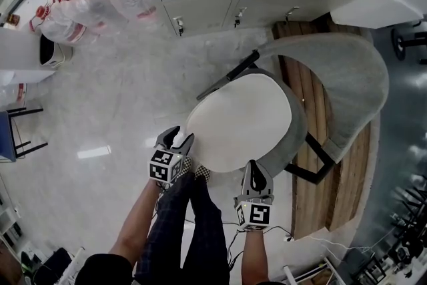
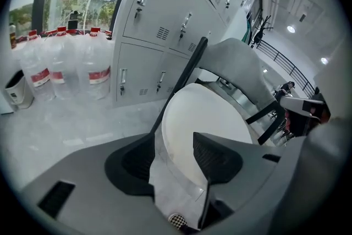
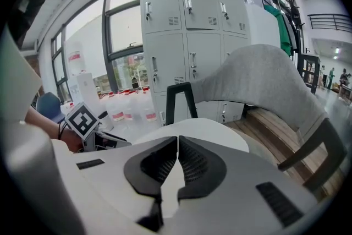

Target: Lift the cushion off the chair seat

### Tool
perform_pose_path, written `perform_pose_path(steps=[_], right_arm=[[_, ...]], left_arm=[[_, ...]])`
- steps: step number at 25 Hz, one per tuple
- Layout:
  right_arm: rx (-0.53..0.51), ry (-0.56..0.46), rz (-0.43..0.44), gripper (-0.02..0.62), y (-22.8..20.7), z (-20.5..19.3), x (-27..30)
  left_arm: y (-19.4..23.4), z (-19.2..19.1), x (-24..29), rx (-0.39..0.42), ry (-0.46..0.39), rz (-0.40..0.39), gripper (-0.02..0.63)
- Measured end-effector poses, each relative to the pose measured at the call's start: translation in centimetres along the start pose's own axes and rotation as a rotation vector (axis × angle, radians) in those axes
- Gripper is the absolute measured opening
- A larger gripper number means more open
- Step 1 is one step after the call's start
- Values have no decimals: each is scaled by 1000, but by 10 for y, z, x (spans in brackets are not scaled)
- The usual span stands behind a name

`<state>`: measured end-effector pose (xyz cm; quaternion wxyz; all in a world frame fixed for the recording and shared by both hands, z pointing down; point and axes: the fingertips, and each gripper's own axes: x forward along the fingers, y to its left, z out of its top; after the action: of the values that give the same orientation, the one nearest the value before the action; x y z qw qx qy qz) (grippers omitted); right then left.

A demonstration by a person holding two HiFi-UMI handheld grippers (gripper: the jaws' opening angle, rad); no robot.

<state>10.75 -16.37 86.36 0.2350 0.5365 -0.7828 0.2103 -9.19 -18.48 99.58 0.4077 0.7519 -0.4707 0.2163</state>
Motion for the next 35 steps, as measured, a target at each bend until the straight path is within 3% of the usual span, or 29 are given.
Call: perform_pose_path(steps=[8,17,23,35], right_arm=[[21,15,-11,29,-3,-6,10],[24,28,-11,29,-5,-10,18],[30,29,-6,29,-1,-8,19],[28,-19,-24,29,0,27,-6]], left_arm=[[-4,-12,23,-49,31,-45,216],[-1,-13,30,-33,39,-52,213],[1,-5,22,-4,7,-7,73],[-22,27,-8,42,-34,-31,40]])
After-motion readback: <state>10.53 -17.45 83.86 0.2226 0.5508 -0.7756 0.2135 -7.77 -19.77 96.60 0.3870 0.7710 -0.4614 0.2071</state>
